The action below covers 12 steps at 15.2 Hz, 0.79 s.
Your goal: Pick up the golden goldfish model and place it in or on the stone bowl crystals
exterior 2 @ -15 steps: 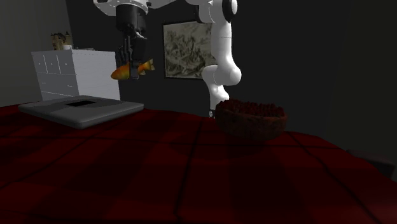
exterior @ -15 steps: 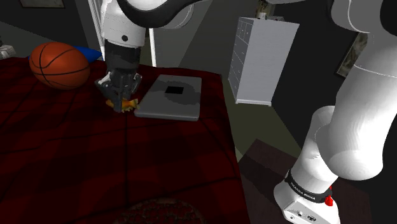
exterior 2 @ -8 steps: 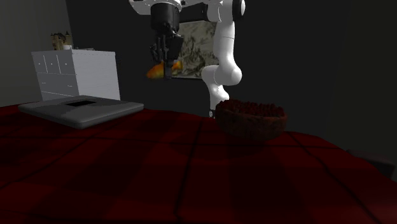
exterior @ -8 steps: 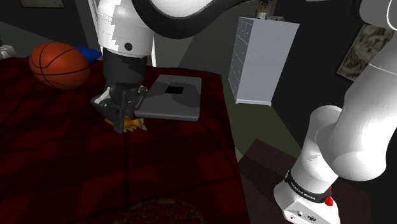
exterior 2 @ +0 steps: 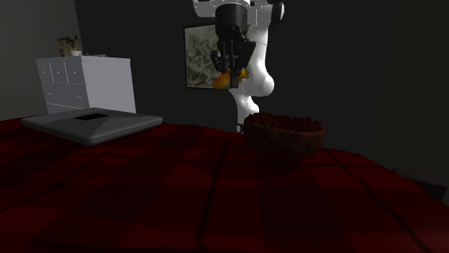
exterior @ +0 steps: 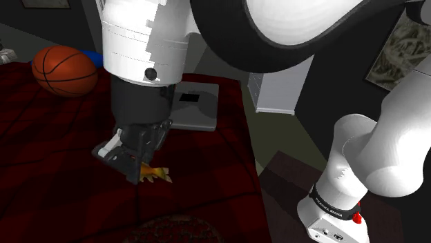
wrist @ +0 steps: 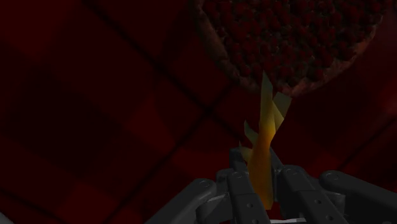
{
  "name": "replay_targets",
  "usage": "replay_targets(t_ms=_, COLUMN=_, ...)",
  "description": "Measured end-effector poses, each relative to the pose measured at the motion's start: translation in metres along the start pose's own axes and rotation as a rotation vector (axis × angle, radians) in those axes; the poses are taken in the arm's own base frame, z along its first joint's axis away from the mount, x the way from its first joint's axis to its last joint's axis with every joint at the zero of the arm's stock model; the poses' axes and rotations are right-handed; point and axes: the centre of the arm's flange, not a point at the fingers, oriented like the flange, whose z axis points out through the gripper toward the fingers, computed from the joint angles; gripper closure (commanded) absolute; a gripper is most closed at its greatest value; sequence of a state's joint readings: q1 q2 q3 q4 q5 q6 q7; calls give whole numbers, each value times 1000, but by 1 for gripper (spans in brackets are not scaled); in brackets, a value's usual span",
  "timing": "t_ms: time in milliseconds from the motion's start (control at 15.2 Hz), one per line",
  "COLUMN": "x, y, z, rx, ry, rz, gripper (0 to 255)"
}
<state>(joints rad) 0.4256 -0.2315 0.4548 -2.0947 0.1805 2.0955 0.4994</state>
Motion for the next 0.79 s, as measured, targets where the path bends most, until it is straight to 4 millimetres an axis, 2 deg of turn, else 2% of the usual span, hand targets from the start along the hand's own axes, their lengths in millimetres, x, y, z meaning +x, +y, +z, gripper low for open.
replay_targets(t_ms=528, x=-80, y=-70, z=3, rx=0, ry=0, rz=0, gripper=255)
replay_targets(t_ms=792, x=-91, y=-76, z=17, rx=-1, ry=0, rz=1, gripper=255)
